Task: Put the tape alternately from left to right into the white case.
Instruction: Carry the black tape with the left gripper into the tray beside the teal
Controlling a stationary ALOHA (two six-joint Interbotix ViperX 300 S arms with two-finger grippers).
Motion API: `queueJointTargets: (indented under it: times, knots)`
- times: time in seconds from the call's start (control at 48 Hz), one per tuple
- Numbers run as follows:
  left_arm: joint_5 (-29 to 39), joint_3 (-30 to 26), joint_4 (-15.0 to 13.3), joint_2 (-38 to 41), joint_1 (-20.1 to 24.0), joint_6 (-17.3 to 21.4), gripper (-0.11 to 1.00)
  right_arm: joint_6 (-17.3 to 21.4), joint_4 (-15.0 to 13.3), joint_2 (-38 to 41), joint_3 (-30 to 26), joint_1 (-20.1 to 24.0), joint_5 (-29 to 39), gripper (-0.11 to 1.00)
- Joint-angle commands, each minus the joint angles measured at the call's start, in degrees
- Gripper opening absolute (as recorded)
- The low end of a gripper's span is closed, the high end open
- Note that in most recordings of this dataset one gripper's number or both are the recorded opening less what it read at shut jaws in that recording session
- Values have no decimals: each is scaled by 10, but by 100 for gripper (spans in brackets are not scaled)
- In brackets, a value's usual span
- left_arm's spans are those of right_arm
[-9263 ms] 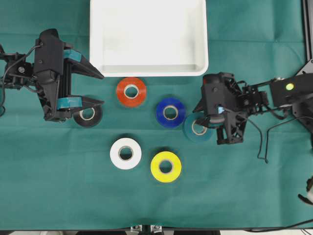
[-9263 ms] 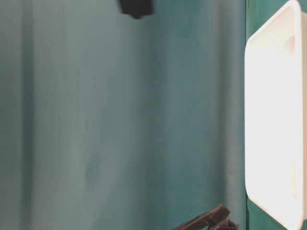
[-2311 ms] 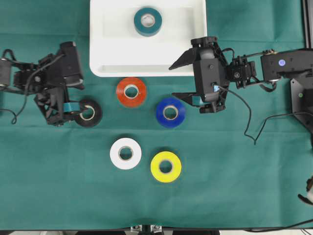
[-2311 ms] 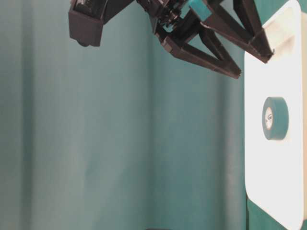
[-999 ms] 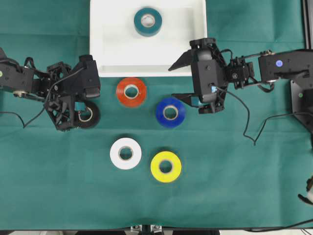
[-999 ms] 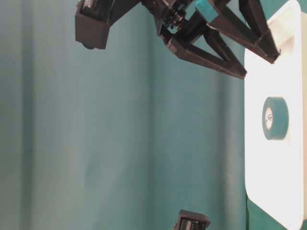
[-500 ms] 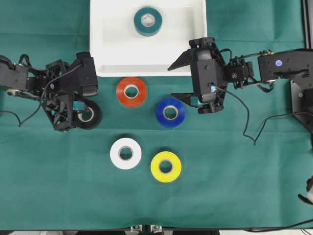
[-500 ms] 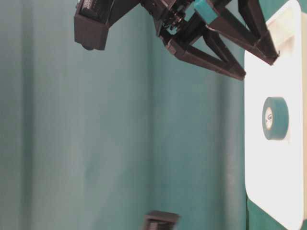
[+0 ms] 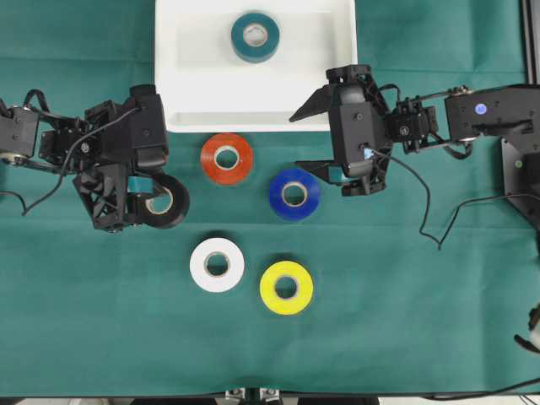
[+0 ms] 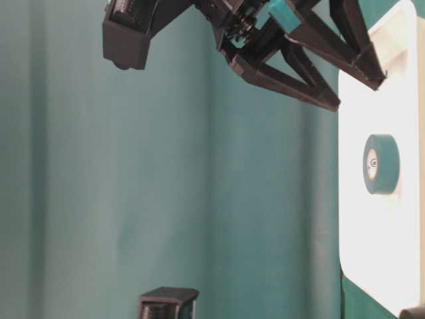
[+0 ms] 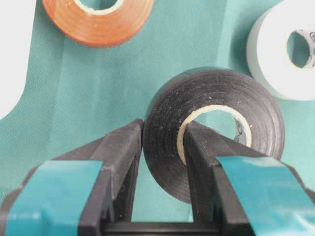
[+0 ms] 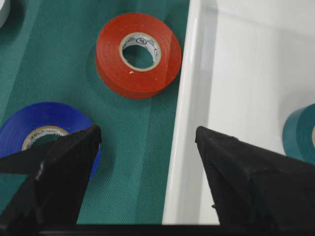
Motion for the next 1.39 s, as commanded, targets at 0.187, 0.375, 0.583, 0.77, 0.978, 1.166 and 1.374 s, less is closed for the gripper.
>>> queueJointTargets:
  times: [0.187, 0.375, 0.583, 0.77, 0.978, 1.166, 1.374]
  knots:
    - [-3, -33, 4, -12, 54, 19, -4, 0, -1, -4, -12, 1, -4, 84]
    - [-3, -39, 4, -6, 119, 69, -4, 0, -1, -4, -11, 1, -4, 84]
    - [-3, -53, 4, 4, 181, 124, -4, 0, -1, -4, -11, 1, -3, 84]
    - [-7, -73, 4, 25, 229, 160, -4, 0, -1, -4, -10, 1, -3, 84]
    - [-7, -104, 4, 71, 269, 199, -4, 1, -1, -4, -11, 1, -3, 84]
    - [-7, -125, 4, 105, 290, 257, -4, 1, -1, -4, -9, 1, -2, 84]
    - [-7, -144, 4, 124, 317, 299, -4, 1, -1, -4, -10, 1, -2, 84]
